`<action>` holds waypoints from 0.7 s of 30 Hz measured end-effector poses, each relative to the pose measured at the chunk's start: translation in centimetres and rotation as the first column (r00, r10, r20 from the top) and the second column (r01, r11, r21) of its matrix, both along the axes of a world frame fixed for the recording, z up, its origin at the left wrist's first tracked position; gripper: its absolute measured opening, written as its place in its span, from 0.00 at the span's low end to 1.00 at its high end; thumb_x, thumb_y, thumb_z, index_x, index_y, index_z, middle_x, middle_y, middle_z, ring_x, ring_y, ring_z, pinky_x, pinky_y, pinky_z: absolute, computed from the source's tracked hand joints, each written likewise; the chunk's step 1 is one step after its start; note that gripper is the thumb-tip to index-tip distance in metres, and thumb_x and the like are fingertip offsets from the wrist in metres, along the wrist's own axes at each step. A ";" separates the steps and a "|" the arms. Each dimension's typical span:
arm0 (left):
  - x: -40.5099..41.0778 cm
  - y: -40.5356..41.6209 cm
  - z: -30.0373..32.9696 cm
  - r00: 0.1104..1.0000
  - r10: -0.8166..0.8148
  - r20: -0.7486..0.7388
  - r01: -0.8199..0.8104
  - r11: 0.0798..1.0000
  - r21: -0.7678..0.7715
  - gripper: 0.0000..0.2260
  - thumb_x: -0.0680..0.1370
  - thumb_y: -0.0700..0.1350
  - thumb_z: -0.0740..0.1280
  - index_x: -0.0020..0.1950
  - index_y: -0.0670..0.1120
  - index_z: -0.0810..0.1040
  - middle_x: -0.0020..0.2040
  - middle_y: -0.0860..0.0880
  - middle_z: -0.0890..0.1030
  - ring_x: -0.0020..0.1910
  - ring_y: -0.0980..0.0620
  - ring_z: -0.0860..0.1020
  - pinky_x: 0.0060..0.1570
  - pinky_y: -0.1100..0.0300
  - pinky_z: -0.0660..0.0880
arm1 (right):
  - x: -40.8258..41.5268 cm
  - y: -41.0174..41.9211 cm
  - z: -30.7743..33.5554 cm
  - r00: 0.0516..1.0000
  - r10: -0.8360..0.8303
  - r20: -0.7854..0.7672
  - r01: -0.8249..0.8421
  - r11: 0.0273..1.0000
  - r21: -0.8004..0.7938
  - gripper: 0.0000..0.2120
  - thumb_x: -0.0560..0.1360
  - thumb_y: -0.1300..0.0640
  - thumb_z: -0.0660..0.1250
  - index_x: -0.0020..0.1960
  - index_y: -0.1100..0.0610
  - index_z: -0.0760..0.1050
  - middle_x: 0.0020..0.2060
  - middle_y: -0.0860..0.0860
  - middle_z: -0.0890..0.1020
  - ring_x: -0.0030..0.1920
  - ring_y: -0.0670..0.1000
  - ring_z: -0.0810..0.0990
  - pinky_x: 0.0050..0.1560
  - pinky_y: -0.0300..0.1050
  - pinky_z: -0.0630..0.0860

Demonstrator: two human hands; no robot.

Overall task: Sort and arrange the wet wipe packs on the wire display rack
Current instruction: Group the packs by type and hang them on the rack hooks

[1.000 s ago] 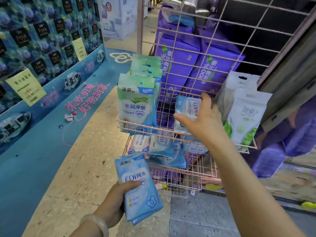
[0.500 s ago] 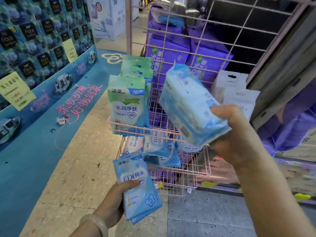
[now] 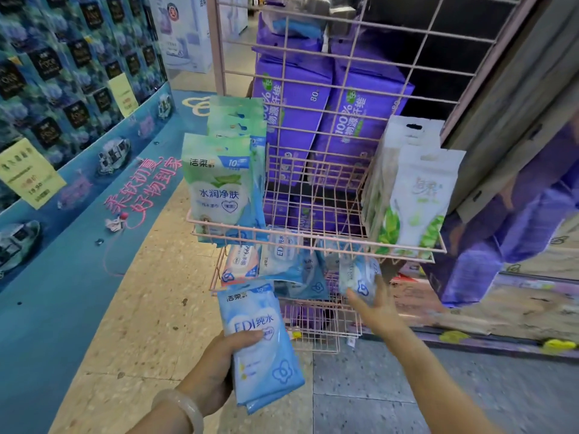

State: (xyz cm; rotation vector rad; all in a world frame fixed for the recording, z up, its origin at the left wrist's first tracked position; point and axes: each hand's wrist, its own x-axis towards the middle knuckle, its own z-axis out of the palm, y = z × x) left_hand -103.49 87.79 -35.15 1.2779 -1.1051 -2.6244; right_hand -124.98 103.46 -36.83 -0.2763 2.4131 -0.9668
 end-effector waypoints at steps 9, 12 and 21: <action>-1.7 2.4 2.6 0.969 -0.201 -0.144 0.197 0.979 -0.042 0.23 0.61 0.38 0.70 0.54 0.34 0.80 0.46 0.34 0.84 0.37 0.40 0.83 0.41 0.51 0.81 | 8.9 -0.5 6.3 0.860 0.389 0.332 -0.241 0.881 -0.408 0.34 0.67 0.49 0.73 0.67 0.52 0.63 0.60 0.47 0.77 0.57 0.45 0.78 0.59 0.41 0.76; -2.0 3.4 5.4 0.943 -0.232 -0.237 0.213 0.972 -0.105 0.26 0.57 0.38 0.74 0.55 0.37 0.80 0.51 0.31 0.82 0.47 0.34 0.82 0.46 0.46 0.80 | 10.4 0.4 8.7 0.861 0.407 0.304 -0.176 0.801 -0.573 0.36 0.61 0.61 0.76 0.63 0.49 0.63 0.53 0.48 0.84 0.53 0.48 0.82 0.48 0.42 0.79; -12.7 -1.8 18.5 0.847 -0.199 -0.494 -0.186 0.758 -0.625 0.11 0.67 0.42 0.74 0.47 0.49 0.78 0.41 0.49 0.85 0.40 0.51 0.83 0.43 0.55 0.82 | 1.6 -6.4 19.5 0.970 0.144 -0.195 -0.242 0.559 -0.793 0.38 0.65 0.68 0.73 0.68 0.54 0.59 0.58 0.53 0.80 0.53 0.52 0.82 0.48 0.46 0.81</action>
